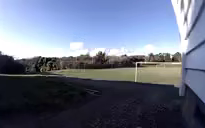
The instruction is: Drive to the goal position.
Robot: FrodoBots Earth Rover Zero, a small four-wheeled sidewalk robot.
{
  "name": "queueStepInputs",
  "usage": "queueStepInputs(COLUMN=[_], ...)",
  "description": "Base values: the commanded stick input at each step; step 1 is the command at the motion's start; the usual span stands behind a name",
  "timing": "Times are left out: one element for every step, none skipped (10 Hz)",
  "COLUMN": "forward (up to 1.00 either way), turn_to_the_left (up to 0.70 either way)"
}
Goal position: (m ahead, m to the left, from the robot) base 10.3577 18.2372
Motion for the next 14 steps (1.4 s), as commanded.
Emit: queueStepInputs(forward=[0.04,0.02,0.00,0.03,0.04,0.04,0.02,0.04,0.04,0.04,0.04,0.04,0.04,0.04], turn_to_the_left=[0.00,0.00,0.00,0.00,0.00,0.00,0.00,0.00,0.00,0.00,0.00,0.00,0.00,0.00])
